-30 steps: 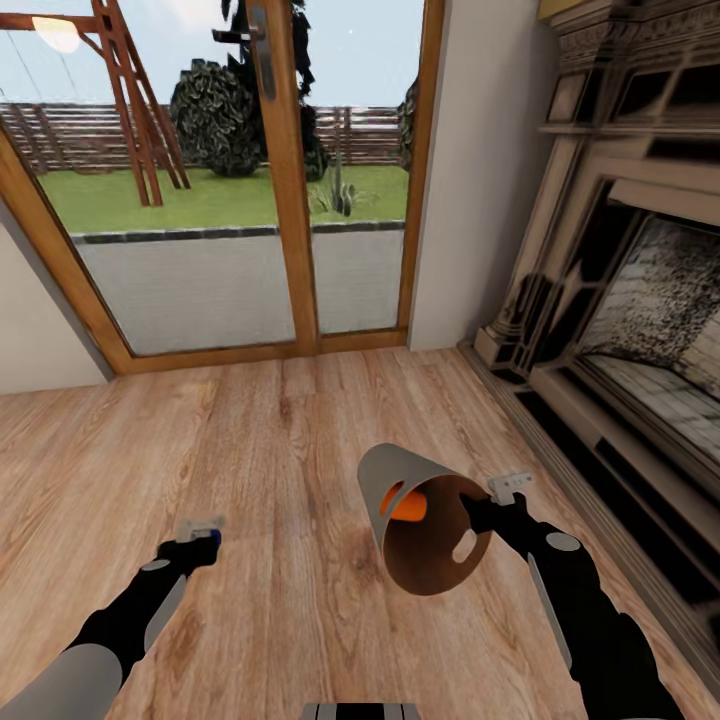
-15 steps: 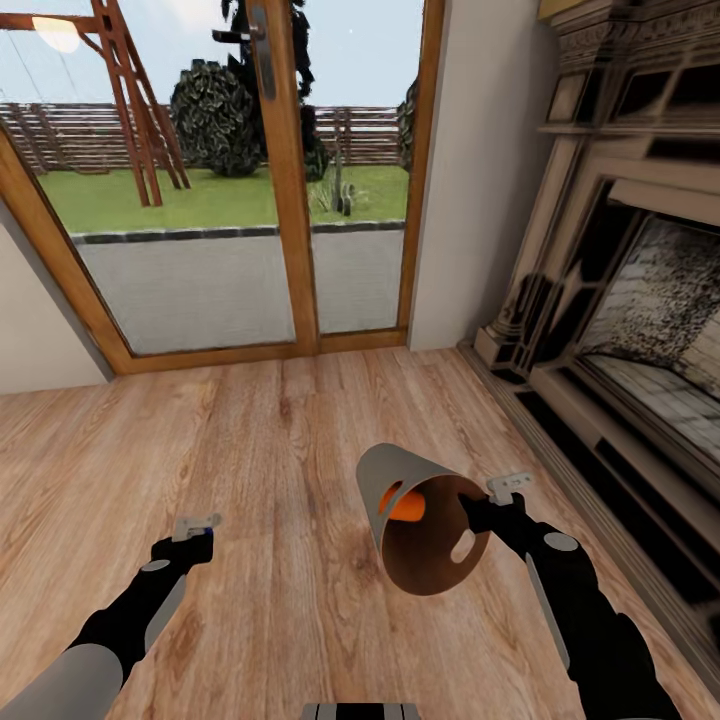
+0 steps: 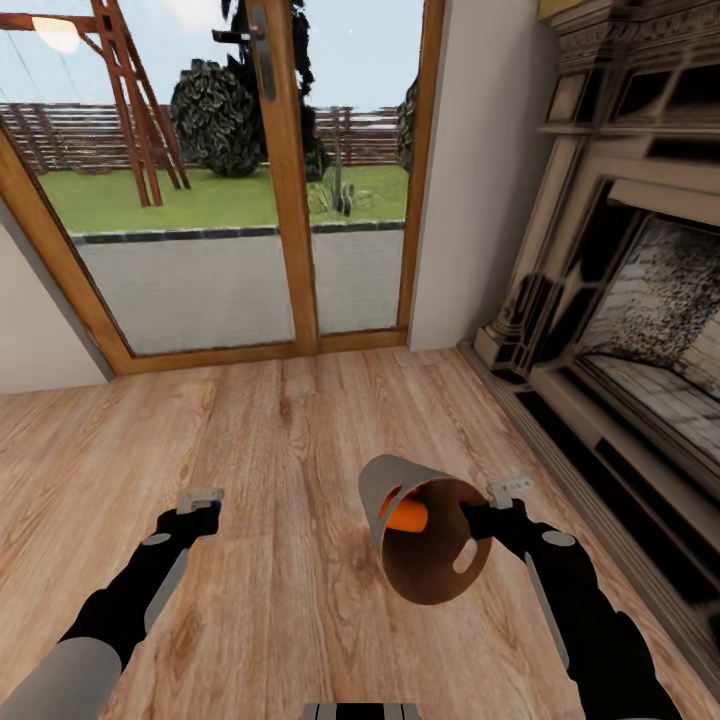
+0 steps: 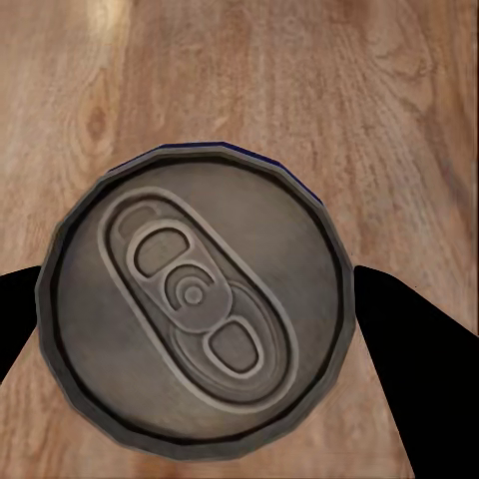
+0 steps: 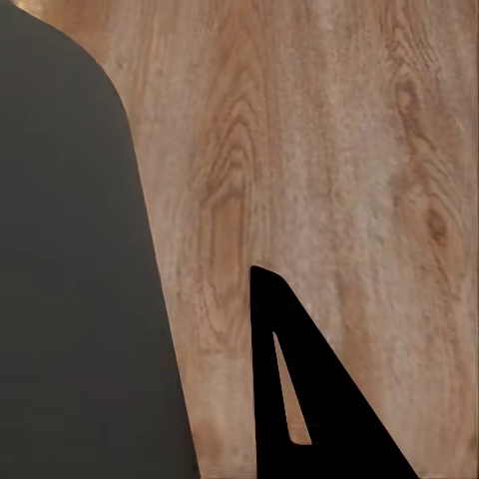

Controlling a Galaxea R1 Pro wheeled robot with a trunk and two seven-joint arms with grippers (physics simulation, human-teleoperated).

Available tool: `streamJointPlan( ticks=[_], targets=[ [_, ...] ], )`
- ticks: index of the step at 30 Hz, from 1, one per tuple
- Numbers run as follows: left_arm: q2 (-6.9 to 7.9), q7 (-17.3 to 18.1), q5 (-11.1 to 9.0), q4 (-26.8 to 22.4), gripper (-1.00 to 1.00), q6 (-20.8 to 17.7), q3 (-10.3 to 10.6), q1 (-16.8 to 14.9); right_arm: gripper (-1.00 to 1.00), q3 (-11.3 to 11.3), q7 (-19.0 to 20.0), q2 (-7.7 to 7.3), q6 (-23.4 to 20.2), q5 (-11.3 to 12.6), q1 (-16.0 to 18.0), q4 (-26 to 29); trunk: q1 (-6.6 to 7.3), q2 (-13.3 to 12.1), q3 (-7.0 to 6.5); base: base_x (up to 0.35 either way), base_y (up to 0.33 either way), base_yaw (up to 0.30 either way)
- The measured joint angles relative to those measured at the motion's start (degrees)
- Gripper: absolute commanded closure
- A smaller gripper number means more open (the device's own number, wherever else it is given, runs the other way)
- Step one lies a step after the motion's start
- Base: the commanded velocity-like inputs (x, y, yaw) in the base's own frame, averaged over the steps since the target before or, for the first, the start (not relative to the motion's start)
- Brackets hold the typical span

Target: Put the three can of soda from the living room inside the tash can in the kitchen.

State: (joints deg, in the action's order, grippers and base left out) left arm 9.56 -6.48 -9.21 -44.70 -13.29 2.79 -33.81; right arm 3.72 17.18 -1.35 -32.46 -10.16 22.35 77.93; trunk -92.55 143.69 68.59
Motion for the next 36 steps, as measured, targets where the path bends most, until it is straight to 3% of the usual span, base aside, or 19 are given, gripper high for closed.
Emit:
streamJointPlan(
  ticks=[3,7,10,12,13,14,15,16,19,20,24,27,29,32,36],
  targets=[
    [0.04,0.22,-0.14,-6.47,1.0,-5.14,-0.03,1.81,1.0,-0.01,0.08,-0.09,-1.46,-0.03,0.14,0.31,0.0,0.0,0.0,0.0,0.0,0.0],
    [0.09,2.91,-0.35,-14.95,1.0,-15.55,-0.04,3.28,1.0,-0.13,0.09,-0.35,-10.12,-0.43,1.16,1.07,0.0,0.0,0.0,0.0,0.0,0.0],
    [0.1,6.61,-0.28,-17.11,1.0,-20.74,-0.09,3.51,1.0,-0.17,0.07,-0.43,-15.55,-1.38,3.36,1.45,0.0,0.0,0.0,0.0,0.0,0.0],
    [0.13,9.9,-0.24,-17.87,1.0,-25.14,-0.16,3.59,1.0,-0.29,0.23,-0.43,-22.5,-3.69,6.12,1.53,0.0,0.0,0.0,0.0,0.0,0.0],
    [0.12,11.13,-0.25,-18.19,1.0,-27.38,-0.19,3.59,1.0,-0.72,0.32,-0.39,-26.15,-6.13,7.92,1.44,-0.01,-0.01,0.0,0.0,0.0,0.0],
    [0.12,11.69,-0.15,-18.37,1.0,-28.51,-0.21,3.6,1.0,-1.5,0.28,-0.41,-27.13,-8.5,9.01,1.48,0.0,0.0,0.0,0.0,0.0,0.0],
    [0.12,12.02,-0.14,-18.48,1.0,-29.52,-0.22,3.6,1.0,-2.6,0.25,-0.41,-27.08,-10.05,9.85,1.38,-0.01,0.0,0.0,0.0,0.0,0.0],
    [0.11,12.23,-0.15,-18.55,1.0,-30.45,-0.23,3.59,1.0,-3.6,0.33,-0.42,-27.11,-10.11,10.53,1.29,0.0,0.0,0.0,0.0,0.0,0.0],
    [0.06,12.4,-0.18,-18.62,1.0,-31.8,-0.23,3.57,1.0,-4.99,0.61,-0.39,-27.54,-5.81,11.45,0.95,0.03,-0.01,-0.21,0.0,0.0,0.0],
    [0.05,12.41,-0.18,-18.63,1.0,-31.94,-0.23,3.57,1.0,-5.13,0.54,-0.39,-27.54,-5.79,11.56,0.94,0.06,-0.02,-0.44,0.0,0.0,0.0],
    [-0.07,12.42,-0.13,-18.59,1.0,-33.26,-0.24,3.58,1.0,-6.98,0.46,-0.33,-27.26,-10.31,11.77,-0.46,0.15,-0.08,-1.32,0.0,0.0,0.0],
    [0.02,12.56,-0.34,-18.94,1.0,-34.9,-0.29,3.57,1.0,-7.81,0.49,-0.23,-27.54,-7.88,11.81,-2.27,0.23,-0.12,-1.98,0.0,0.0,0.0],
    [0.06,12.92,-0.58,-19.41,1.0,-35.38,-0.28,3.6,1.0,-8.01,0.51,-0.12,-27.54,-7.7,11.85,-3.15,0.28,-0.15,-2.43,0.0,0.0,0.0],
    [0.09,13.88,-0.84,-22.44,1.0,-36.73,-0.18,3.67,1.0,-8.11,0.47,0.11,-27.36,-9.57,12.33,-5.46,0.36,-0.18,-3.1,0.0,0.0,0.0],
    [0.18,16.78,-1.02,-30.98,1.0,-40.95,-0.15,3.82,1.0,-8.31,0.5,0.34,-27.49,-8.59,14.8,-9.81,0.47,-0.24,-3.99,0.0,0.0,0.0]
  ],
)
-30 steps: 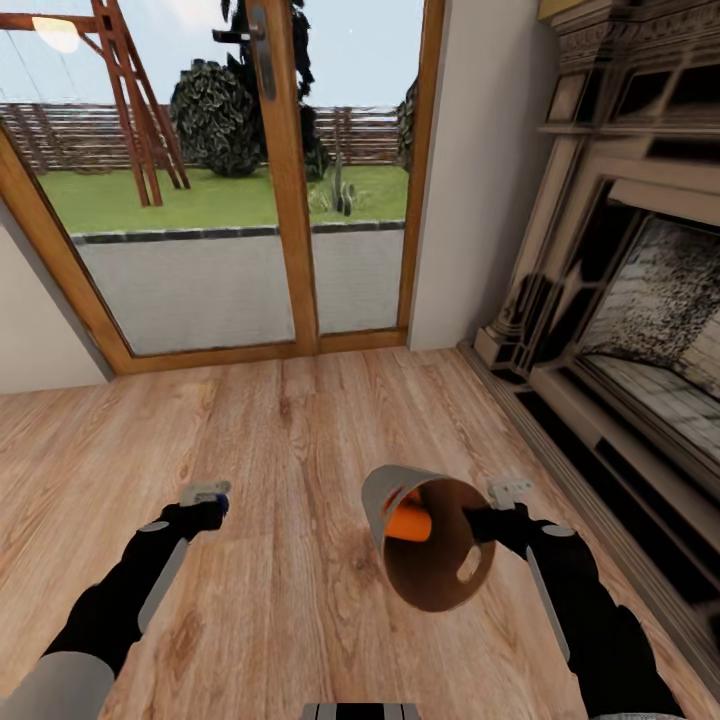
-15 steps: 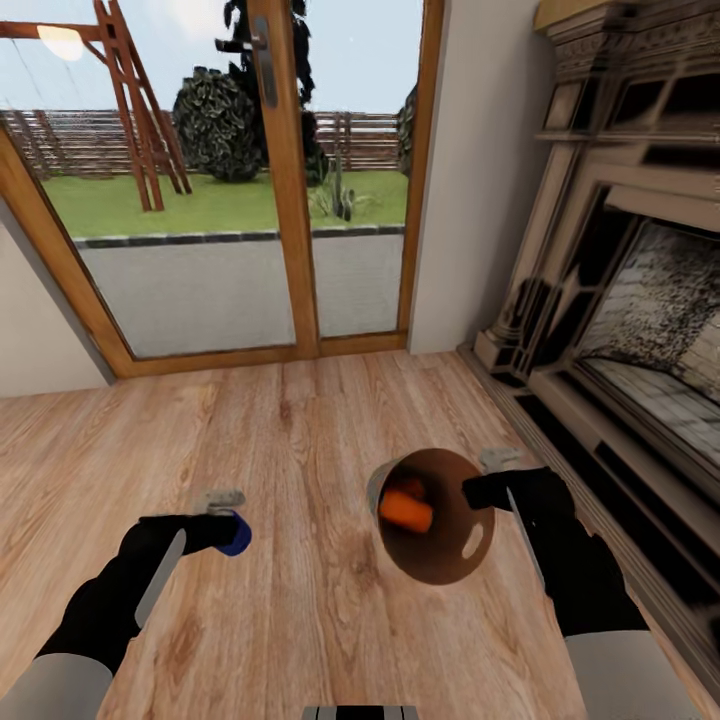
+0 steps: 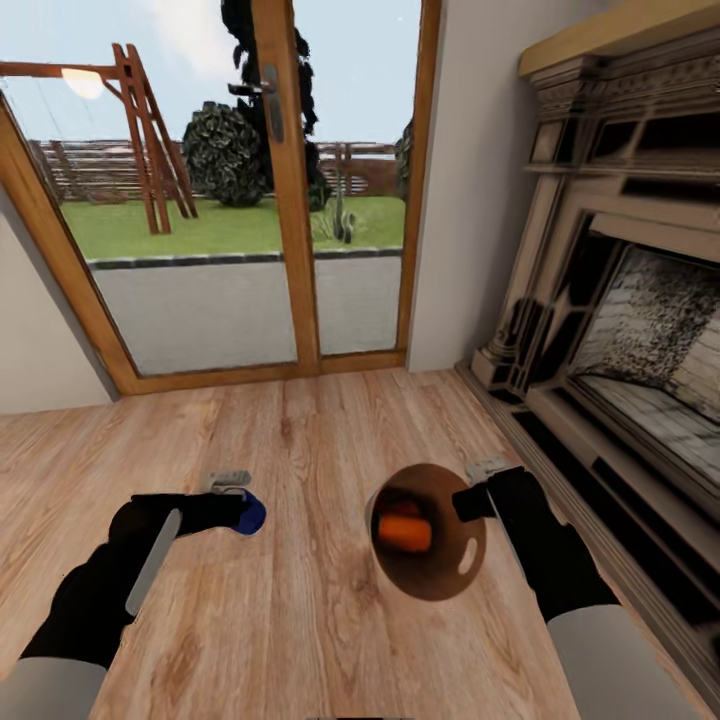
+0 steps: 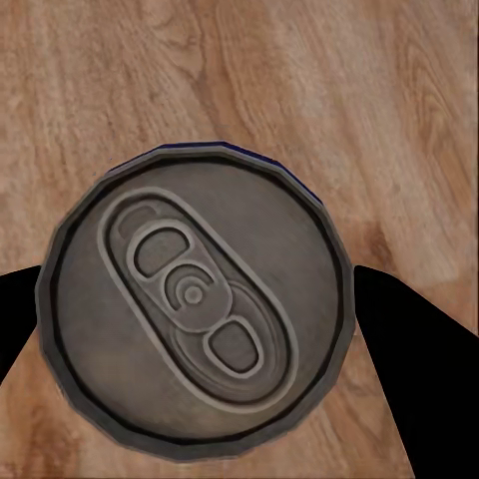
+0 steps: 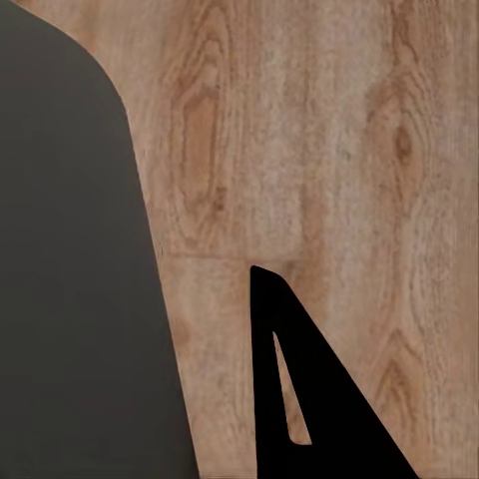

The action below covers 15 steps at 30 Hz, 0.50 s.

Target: Put the three can of soda from the living room inside the tash can in the kitchen.

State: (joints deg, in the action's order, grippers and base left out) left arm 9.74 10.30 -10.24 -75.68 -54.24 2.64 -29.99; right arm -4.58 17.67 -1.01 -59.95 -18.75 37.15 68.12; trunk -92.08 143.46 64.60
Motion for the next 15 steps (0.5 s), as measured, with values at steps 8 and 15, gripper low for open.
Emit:
streamJointPlan(
  ticks=[8,15],
  targets=[
    [0.01,2.08,-0.07,-9.66,1.0,-5.76,0.01,0.43,1.0,-2.72,0.13,0.2,-0.03,0.45,4.39,-6.03,0.2,-0.11,-1.77,0.0,0.0,0.0],
    [0.68,10.38,0.11,-11.26,1.0,-5.76,0.03,0.47,1.0,-3.01,0.17,1.4,0.06,-0.27,8.47,-13.71,0.38,-0.2,-3.32,0.0,0.0,0.0]
  ],
)
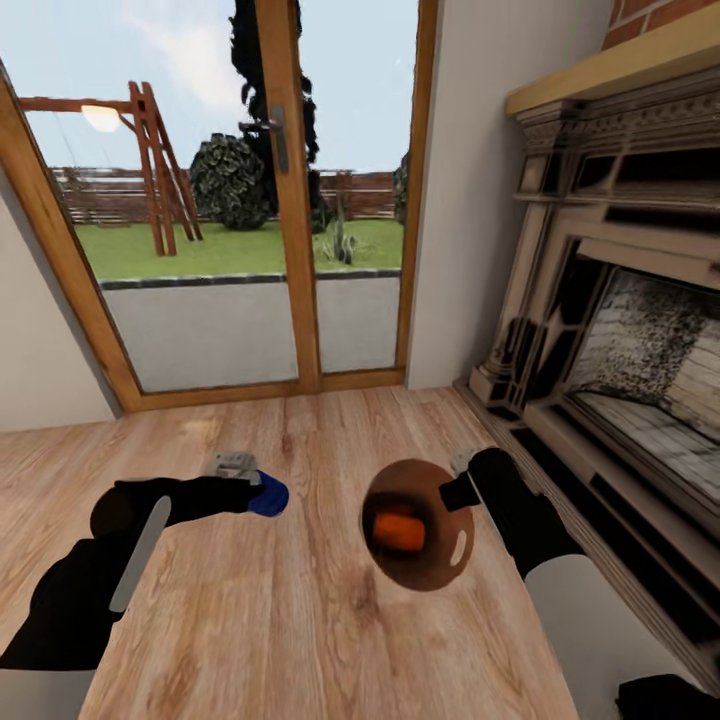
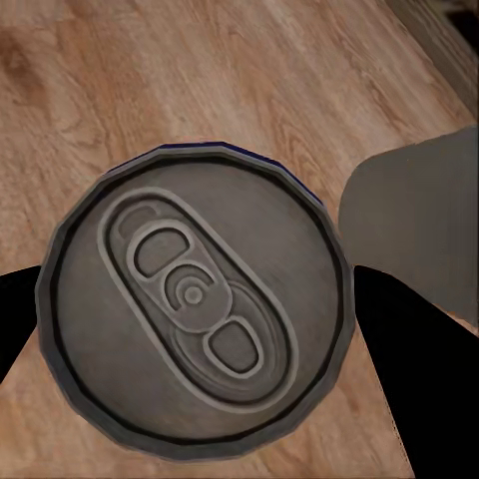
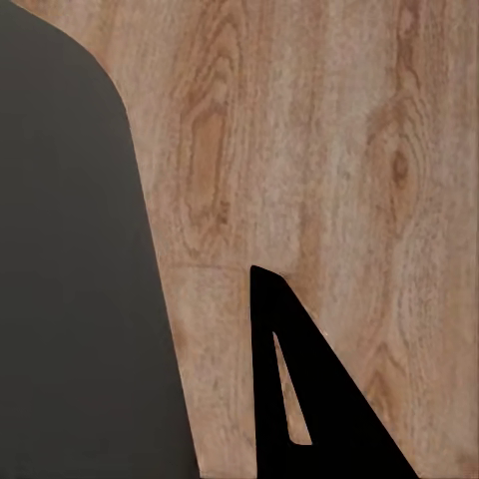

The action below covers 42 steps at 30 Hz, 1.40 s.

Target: Put the three can of soda from the living room inside the tash can in the kitchen.

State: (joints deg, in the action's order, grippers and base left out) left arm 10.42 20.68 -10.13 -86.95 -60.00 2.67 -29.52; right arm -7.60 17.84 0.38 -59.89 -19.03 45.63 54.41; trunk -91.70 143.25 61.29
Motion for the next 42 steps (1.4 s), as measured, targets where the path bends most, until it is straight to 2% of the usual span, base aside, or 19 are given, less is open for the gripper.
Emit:
streamJointPlan(
  ticks=[3,5,9,15,22,24,27,38,40,42],
  targets=[
    [0.33,3.0,0.0,-0.73,1.0,0.0,0.02,-0.01,1.0,-0.04,0.03,1.35,-0.1,0.82,0.59,-1.46,0.46,-0.81,-0.58,0.0,0.0,0.0],
    [0.42,5.01,-0.11,-1.33,1.0,0.0,0.0,-0.02,1.0,-0.04,-0.02,2.51,-0.03,0.28,1.21,-2.72,0.9,-1.61,-0.94,0.0,0.0,0.0],
    [0.47,6.25,0.0,-2.68,1.0,0.0,0.05,0.0,1.0,-0.06,-0.06,3.91,-0.07,0.43,2.61,-5.76,1.34,-2.43,-1.3,0.0,0.0,0.0],
    [0.48,8.79,0.01,-3.94,1.0,0.0,0.19,-0.01,1.0,-0.08,-0.09,4.63,0.01,-0.23,4.51,-10.82,1.34,-2.43,-1.3,0.0,0.0,0.0],
    [0.48,9.51,0.06,-4.11,1.0,0.0,0.55,-0.01,1.0,-0.06,-0.08,5.11,-0.02,0.11,4.85,-11.81,1.34,-2.43,-1.31,0.0,0.0,0.0],
    [1.12,9.92,-0.64,-3.47,1.0,0.63,1.19,-0.66,1.0,-0.52,0.56,5.75,0.04,-1.71,5.45,-11.77,1.34,-2.41,-1.3,0.0,0.0,0.0],
    [1.58,10.29,-0.72,-3.33,1.0,0.0,2.12,-1.49,1.0,-0.43,1.53,5.91,-0.01,-3.02,6.38,-11.93,1.34,-2.41,-1.3,0.0,0.0,0.0],
    [1.58,10.28,-0.64,-3.34,1.0,0.0,2.13,-1.49,1.0,-0.44,1.57,5.91,-0.02,-10.03,6.85,-11.94,1.33,-2.41,-1.3,0.0,0.0,0.0],
    [1.58,10.28,-0.64,-3.34,1.0,0.0,2.13,-1.49,1.0,-0.44,1.57,5.91,-0.03,-11.06,6.86,-11.94,1.33,-2.41,-1.3,0.0,0.0,0.0],
    [1.49,10.62,0.18,-3.34,1.0,0.05,1.48,-1.68,1.0,-0.07,1.3,5.77,-0.07,-11.4,7.46,-11.85,1.33,-2.42,-1.3,0.0,0.0,0.0]
  ],
)
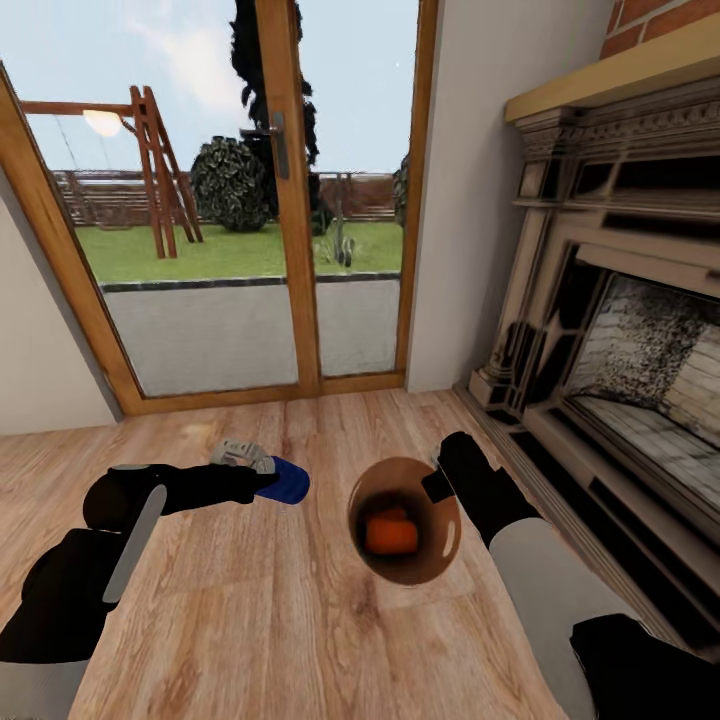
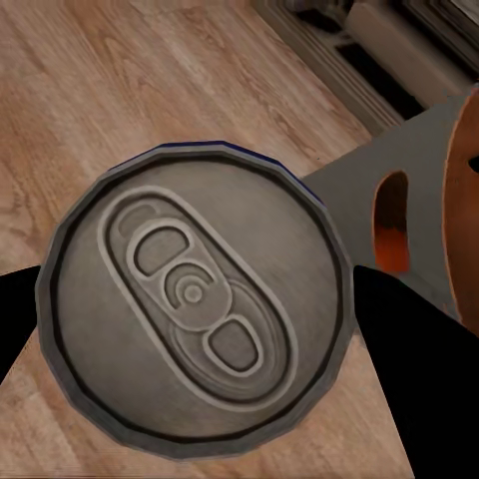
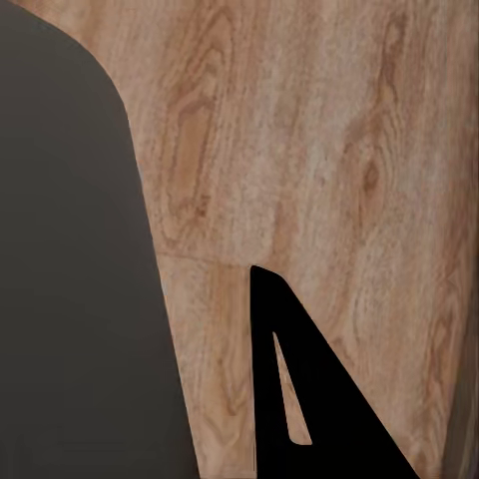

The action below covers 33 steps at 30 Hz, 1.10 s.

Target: Put the three can of soda from the living room inside the tash can in the kitchen.

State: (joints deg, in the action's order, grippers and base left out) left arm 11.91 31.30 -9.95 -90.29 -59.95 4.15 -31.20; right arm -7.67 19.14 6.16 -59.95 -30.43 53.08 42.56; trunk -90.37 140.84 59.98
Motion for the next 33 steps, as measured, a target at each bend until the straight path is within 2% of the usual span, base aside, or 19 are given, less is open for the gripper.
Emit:
streamJointPlan(
  ticks=[1,9,11,13,14,15,17,18,19,20,22,23,24,27,28,29,32,33],
  targets=[
    [0.01,0.31,0.51,0.32,1.0,0.0,-0.32,0.0,1.0,0.33,0.25,-0.25,0.05,-0.31,0.33,0.3,0.0,0.0,0.0,0.0,0.0,0.0],
    [0.06,1.05,0.63,2.89,1.0,-0.02,-2.82,-0.02,1.0,0.97,0.69,-0.6,0.01,-3.68,1.3,1.15,0.0,0.0,0.0,0.0,0.0,0.0],
    [0.17,1.11,0.52,2.99,1.0,-0.04,-3.03,-0.06,1.0,0.97,0.69,-0.62,0.11,-2.82,1.38,1.19,0.0,0.0,0.0,0.0,0.0,0.0],
    [0.59,1.16,0.43,2.87,1.0,-0.04,-3.13,-0.12,1.0,0.94,0.7,-0.63,0.12,0.29,1.42,1.19,0.0,0.0,0.0,0.0,0.0,0.0],
    [0.71,1.2,0.23,2.71,1.0,-0.05,-3.16,-0.13,1.0,0.92,0.7,-0.63,0.15,2.75,1.43,1.19,0.0,0.0,0.01,0.0,0.0,0.0],
    [1.46,2.6,-2.41,0.71,1.0,-0.05,-3.23,-0.17,1.0,0.89,0.7,-0.64,0.22,6.03,1.45,1.1,0.0,0.0,0.0,0.0,0.0,0.0],
    [2.39,3.76,-3.4,-0.03,1.0,-0.05,-3.26,-0.18,1.0,0.92,0.91,-0.61,-0.05,14.88,1.47,1.03,0.0,0.0,0.0,0.0,0.0,0.0],
    [3.76,5.34,-5.56,-0.44,1.0,-0.05,-3.31,-0.19,1.0,0.91,1.01,-0.58,-0.05,18.01,1.46,0.98,0.0,0.0,0.0,0.0,0.0,0.0],
    [4.61,6.26,-6.47,-0.59,1.0,-0.05,-3.39,-0.19,1.0,0.93,0.97,-0.58,-0.05,18.52,1.48,0.96,0.01,0.01,0.0,0.0,0.0,0.0],
    [6.27,8.12,-9.31,-0.82,1.0,-0.05,-3.61,-0.23,1.0,0.87,0.69,-0.58,-0.05,16.55,1.47,0.86,0.01,0.01,0.0,0.0,0.0,0.0],
    [7.83,9.88,-11.9,-0.98,1.0,-0.05,-3.87,-0.23,1.0,0.8,0.27,-0.61,0.42,10.52,1.47,0.76,0.0,0.0,0.01,0.0,0.0,0.0],
    [9.04,11.23,-14.79,-1.07,1.0,-0.05,-4.03,-0.25,1.0,0.76,0.15,-0.6,0.48,8.8,1.47,0.74,0.0,0.0,0.01,0.0,0.0,0.0],
    [10.02,12.17,-17.02,-1.13,1.0,-0.05,-4.14,-0.25,1.0,0.7,0.06,-0.56,0.47,8.8,1.47,0.69,0.0,0.0,0.01,0.0,0.0,0.0],
    [11.23,13.24,-20.15,-1.17,1.0,-0.05,-4.24,-0.27,1.0,0.65,0.43,-0.46,-0.05,14.82,1.46,0.63,0.0,0.0,0.01,0.0,0.0,0.0],
    [11.75,13.77,-21.63,-1.22,1.0,-0.05,-4.28,-0.28,1.0,0.66,0.62,-0.45,-0.05,15.85,1.47,0.61,0.0,0.0,0.0,0.0,0.0,0.0],
    [11.84,13.97,-21.69,-1.23,1.0,-0.05,-4.29,-0.28,1.0,0.66,0.58,-0.46,-0.05,15.57,1.48,0.61,0.0,0.0,0.0,0.0,0.0,0.0],
    [12.04,15.81,-22.26,-1.29,1.0,-0.05,-4.32,-0.27,1.0,0.64,0.53,-0.49,0.33,11.4,1.47,0.55,0.0,0.0,0.01,0.0,0.0,0.0],
    [12.07,16.5,-22.33,-1.29,1.0,-0.05,-4.32,-0.26,1.0,0.63,0.54,-0.49,0.37,11.1,1.49,0.53,0.0,0.0,0.01,0.0,0.0,0.0]
  ],
)
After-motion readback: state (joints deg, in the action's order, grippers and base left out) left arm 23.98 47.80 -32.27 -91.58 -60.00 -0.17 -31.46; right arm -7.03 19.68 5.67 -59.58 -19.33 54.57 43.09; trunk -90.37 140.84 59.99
